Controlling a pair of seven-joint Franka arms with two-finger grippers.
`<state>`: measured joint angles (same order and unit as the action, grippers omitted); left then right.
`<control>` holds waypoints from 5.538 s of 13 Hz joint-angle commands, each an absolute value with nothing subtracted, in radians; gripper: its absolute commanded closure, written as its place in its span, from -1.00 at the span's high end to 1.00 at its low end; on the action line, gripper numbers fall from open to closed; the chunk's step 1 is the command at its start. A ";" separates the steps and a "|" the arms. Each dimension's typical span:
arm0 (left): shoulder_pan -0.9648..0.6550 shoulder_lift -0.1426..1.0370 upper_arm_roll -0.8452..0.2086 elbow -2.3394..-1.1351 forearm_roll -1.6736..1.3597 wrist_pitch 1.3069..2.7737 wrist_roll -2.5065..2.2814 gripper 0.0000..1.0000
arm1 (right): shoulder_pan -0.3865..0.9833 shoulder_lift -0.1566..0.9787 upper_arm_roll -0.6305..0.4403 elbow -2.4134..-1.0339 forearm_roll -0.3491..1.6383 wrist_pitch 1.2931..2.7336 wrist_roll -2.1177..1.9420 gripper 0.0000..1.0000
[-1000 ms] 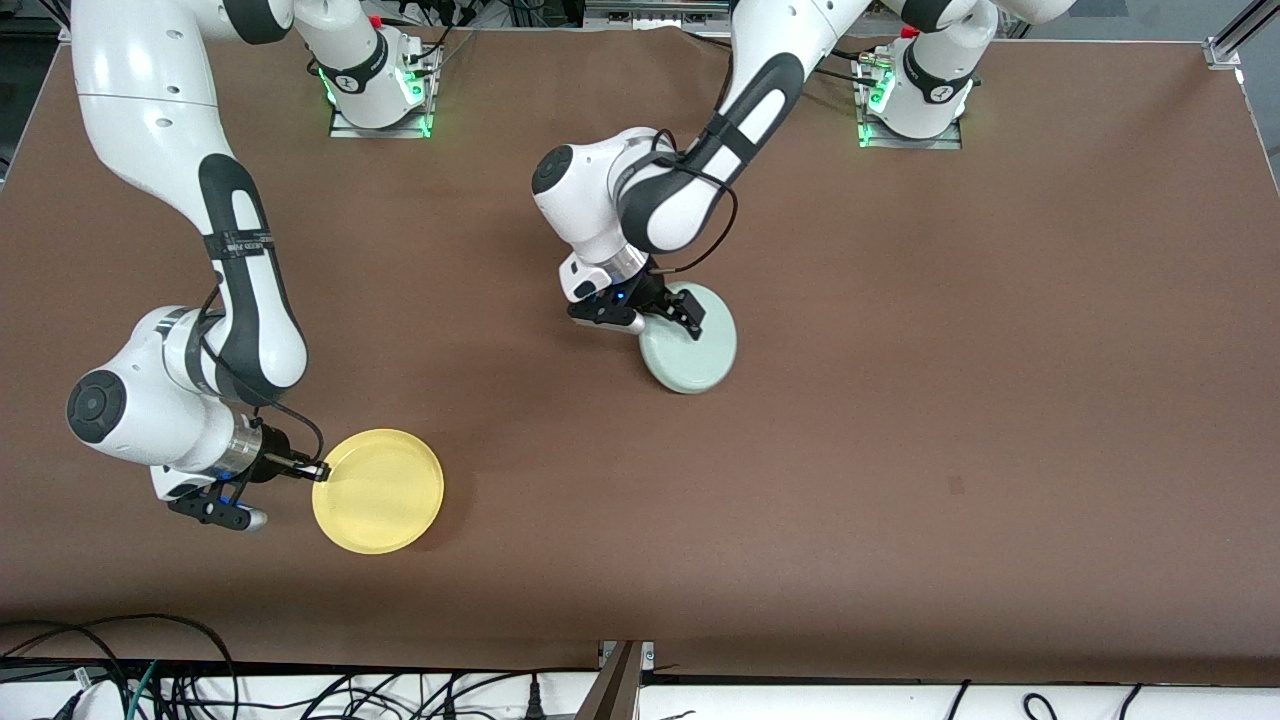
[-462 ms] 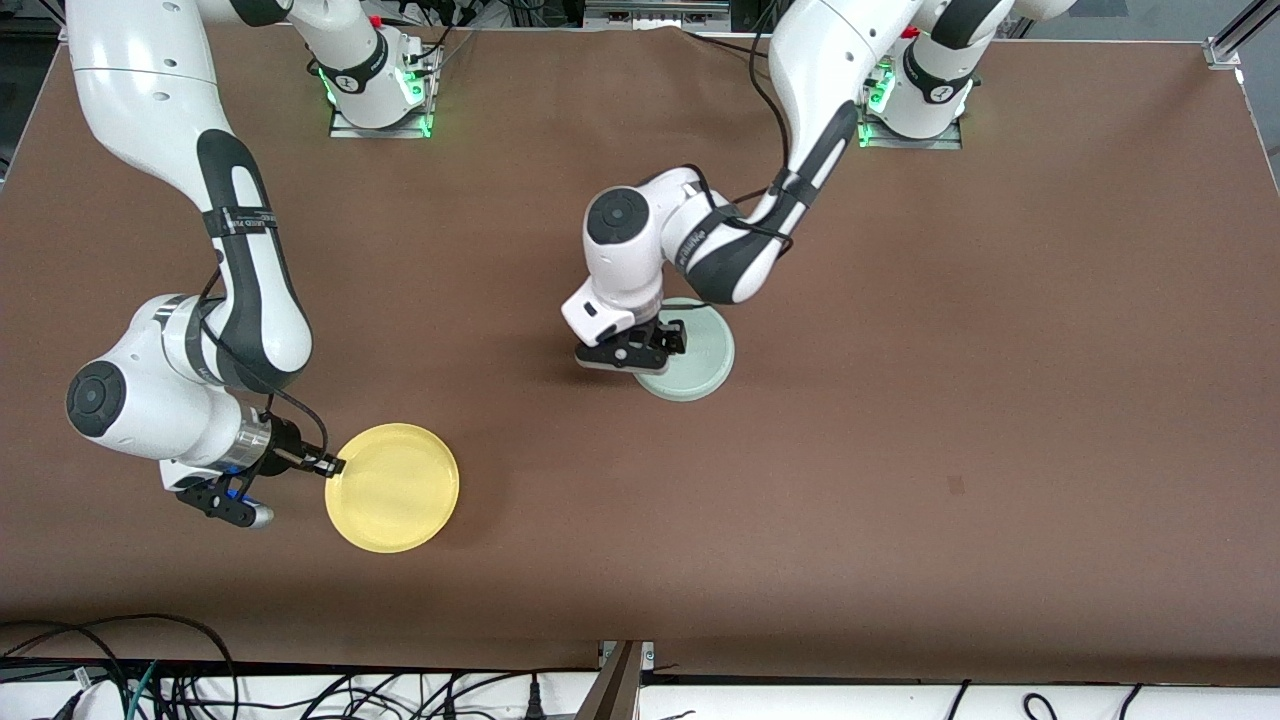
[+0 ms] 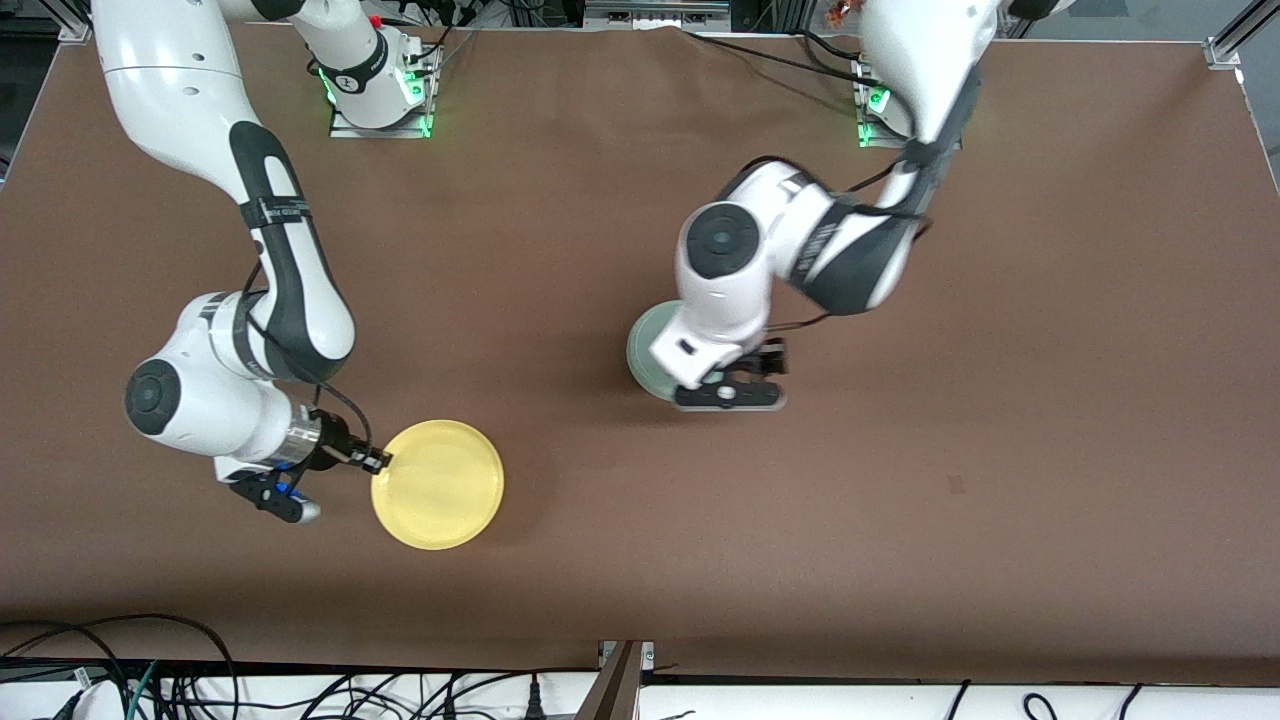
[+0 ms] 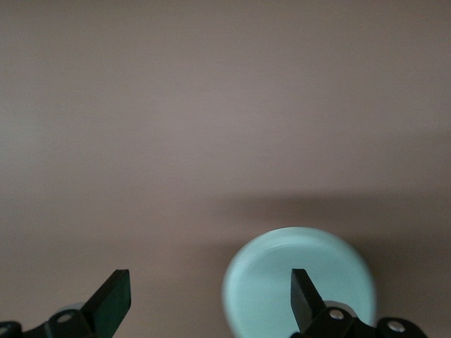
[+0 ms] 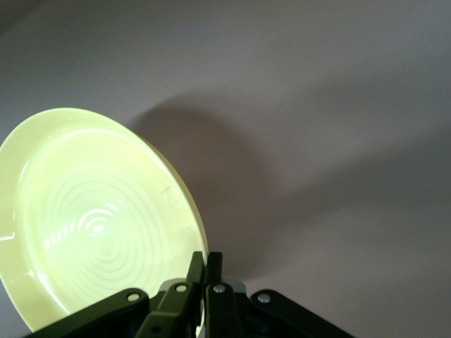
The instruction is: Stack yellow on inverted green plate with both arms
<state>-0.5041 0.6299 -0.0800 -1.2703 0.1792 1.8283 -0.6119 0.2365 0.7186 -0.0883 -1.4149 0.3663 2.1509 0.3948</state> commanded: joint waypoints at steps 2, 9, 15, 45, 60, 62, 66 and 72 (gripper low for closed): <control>-0.329 0.479 -0.094 -1.298 0.166 1.681 -0.376 1.00 | 0.317 0.706 -0.049 -1.420 0.390 2.157 0.514 -1.00; -0.138 0.235 -0.092 -1.308 0.144 1.497 -0.167 1.00 | 0.595 0.700 -0.052 -1.489 0.377 2.285 0.886 -1.00; -0.103 -0.038 0.027 -1.702 0.017 1.759 -0.003 1.00 | 0.768 0.641 -0.054 -1.613 0.376 2.364 1.101 -1.00; -0.080 -0.031 0.006 -1.675 0.027 1.635 0.005 1.00 | 0.841 0.431 -0.336 -1.540 0.250 2.041 1.147 1.00; -0.087 -0.032 -0.006 -1.675 0.032 1.652 0.003 1.00 | 0.619 0.189 -0.543 -1.491 0.109 1.613 0.573 1.00; -0.087 -0.029 -0.006 -1.674 0.031 1.657 0.003 1.00 | 0.415 0.125 -0.369 -1.523 0.107 1.583 0.465 1.00; -0.083 -0.028 -0.005 -1.674 0.029 1.655 0.008 1.00 | 0.076 -0.024 -0.076 -1.682 0.101 1.594 0.223 1.00; -0.087 -0.028 -0.006 -1.672 0.032 1.654 0.008 1.00 | -0.098 -0.138 0.140 -1.870 -0.011 1.638 0.118 1.00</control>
